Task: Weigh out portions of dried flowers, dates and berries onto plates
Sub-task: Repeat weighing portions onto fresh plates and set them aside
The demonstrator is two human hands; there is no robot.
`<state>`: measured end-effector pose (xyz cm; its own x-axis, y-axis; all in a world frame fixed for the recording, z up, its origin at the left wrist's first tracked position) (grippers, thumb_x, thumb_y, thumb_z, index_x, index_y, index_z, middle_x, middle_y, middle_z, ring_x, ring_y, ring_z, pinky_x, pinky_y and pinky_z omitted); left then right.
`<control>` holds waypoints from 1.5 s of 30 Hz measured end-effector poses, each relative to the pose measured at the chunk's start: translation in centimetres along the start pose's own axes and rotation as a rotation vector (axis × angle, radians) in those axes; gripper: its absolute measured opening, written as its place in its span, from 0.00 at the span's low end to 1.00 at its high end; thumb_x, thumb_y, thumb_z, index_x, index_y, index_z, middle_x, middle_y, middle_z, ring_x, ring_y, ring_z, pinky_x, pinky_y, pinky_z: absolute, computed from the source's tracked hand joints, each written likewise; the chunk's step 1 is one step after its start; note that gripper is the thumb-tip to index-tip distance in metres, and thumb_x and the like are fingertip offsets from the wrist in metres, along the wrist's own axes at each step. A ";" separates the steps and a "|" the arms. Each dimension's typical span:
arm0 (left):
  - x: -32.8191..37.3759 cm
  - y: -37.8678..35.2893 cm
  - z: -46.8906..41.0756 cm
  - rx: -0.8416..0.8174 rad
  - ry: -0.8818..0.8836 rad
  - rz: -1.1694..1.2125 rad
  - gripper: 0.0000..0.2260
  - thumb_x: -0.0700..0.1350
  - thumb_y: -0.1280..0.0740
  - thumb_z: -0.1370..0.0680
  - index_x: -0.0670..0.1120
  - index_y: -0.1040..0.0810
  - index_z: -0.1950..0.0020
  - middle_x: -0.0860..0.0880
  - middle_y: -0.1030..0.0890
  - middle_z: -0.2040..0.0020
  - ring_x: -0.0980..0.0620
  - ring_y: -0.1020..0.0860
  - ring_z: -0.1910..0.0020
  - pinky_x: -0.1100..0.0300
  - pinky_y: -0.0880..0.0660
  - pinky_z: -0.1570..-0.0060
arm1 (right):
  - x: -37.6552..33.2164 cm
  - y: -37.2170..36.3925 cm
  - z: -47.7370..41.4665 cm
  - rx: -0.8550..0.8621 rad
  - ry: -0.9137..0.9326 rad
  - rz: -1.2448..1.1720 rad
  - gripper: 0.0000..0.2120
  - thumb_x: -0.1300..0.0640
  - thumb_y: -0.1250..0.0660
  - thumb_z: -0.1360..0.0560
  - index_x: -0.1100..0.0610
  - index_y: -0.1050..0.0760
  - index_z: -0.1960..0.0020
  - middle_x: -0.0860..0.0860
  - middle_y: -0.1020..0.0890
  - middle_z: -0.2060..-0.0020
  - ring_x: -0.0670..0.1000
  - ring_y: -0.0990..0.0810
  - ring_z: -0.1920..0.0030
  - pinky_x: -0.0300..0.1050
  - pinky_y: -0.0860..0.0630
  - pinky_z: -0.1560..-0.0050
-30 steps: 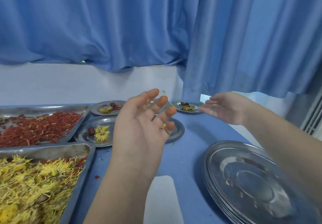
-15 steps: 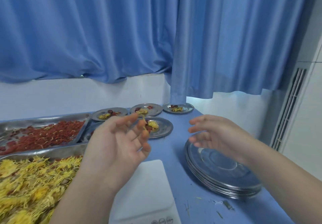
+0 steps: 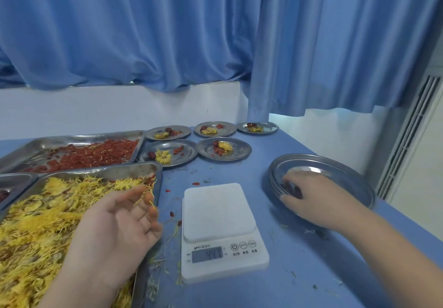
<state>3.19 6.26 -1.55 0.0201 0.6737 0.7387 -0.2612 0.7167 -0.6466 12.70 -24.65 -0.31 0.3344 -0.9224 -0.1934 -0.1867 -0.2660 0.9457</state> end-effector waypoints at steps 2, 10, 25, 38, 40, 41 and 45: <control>0.1 0.4 0.3 -0.002 -0.022 -0.005 0.07 0.45 0.34 0.32 0.47 0.23 0.55 0.49 0.24 0.64 0.51 0.27 0.65 0.57 0.35 0.61 | 0.0 0.1 0.2 0.006 -0.042 0.077 0.08 0.49 0.38 0.27 0.49 0.35 0.62 0.45 0.27 0.64 0.49 0.28 0.63 0.40 0.34 0.69; 0.0 1.0 0.8 0.024 -0.054 -0.042 0.08 0.45 0.36 0.29 0.47 0.23 0.51 0.48 0.23 0.66 0.50 0.26 0.66 0.56 0.34 0.63 | -0.7 -0.3 0.5 0.087 -0.136 0.196 0.05 0.56 0.41 0.30 0.50 0.34 0.64 0.46 0.26 0.71 0.47 0.28 0.70 0.43 0.32 0.72; -0.2 1.1 0.7 0.018 -0.071 -0.074 0.13 0.45 0.34 0.35 0.46 0.23 0.52 0.49 0.23 0.67 0.50 0.26 0.68 0.57 0.33 0.64 | -1.0 1.4 1.0 0.445 -0.026 0.242 0.05 0.61 0.32 0.28 0.56 0.17 0.55 0.53 0.17 0.59 0.60 0.21 0.58 0.49 0.23 0.64; -0.2 1.2 0.8 0.006 -0.079 -0.097 0.13 0.46 0.33 0.36 0.47 0.23 0.52 0.50 0.23 0.65 0.51 0.25 0.68 0.58 0.32 0.65 | -0.5 1.5 0.8 0.468 -0.023 0.242 0.10 0.56 0.26 0.32 0.53 0.27 0.66 0.48 0.25 0.69 0.57 0.25 0.66 0.46 0.30 0.67; -0.2 1.2 0.8 -0.001 -0.080 -0.101 0.12 0.46 0.33 0.36 0.48 0.23 0.53 0.50 0.23 0.65 0.51 0.25 0.68 0.58 0.32 0.64 | 0.1 0.9 0.6 0.350 -0.095 0.209 0.11 0.48 0.29 0.30 0.49 0.29 0.64 0.45 0.24 0.67 0.53 0.25 0.64 0.44 0.29 0.68; -0.2 1.2 0.8 -0.004 -0.081 -0.103 0.11 0.46 0.33 0.36 0.48 0.22 0.54 0.50 0.23 0.65 0.51 0.25 0.67 0.57 0.32 0.63 | 0.2 0.7 0.6 0.303 -0.116 0.187 0.11 0.45 0.30 0.30 0.48 0.29 0.63 0.43 0.24 0.66 0.51 0.24 0.64 0.43 0.29 0.68; -0.2 1.1 0.8 0.002 -0.082 -0.109 0.11 0.46 0.33 0.36 0.48 0.22 0.54 0.50 0.24 0.65 0.51 0.26 0.66 0.57 0.33 0.62 | 0.1 0.4 0.5 0.119 -0.146 0.109 0.15 0.36 0.32 0.32 0.47 0.26 0.60 0.42 0.21 0.63 0.48 0.23 0.61 0.42 0.25 0.64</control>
<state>2.07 6.80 -2.27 -0.0310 0.5751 0.8175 -0.2637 0.7842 -0.5617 12.22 -24.94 -0.09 0.1704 -0.9760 -0.1359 -0.3252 -0.1859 0.9272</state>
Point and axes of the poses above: each hand's wrist, its own z-axis away from the middle knuckle, its own y-axis out of the back of the hand, x = y × z, the point moved 4 cm from there along -z, towards the middle knuckle
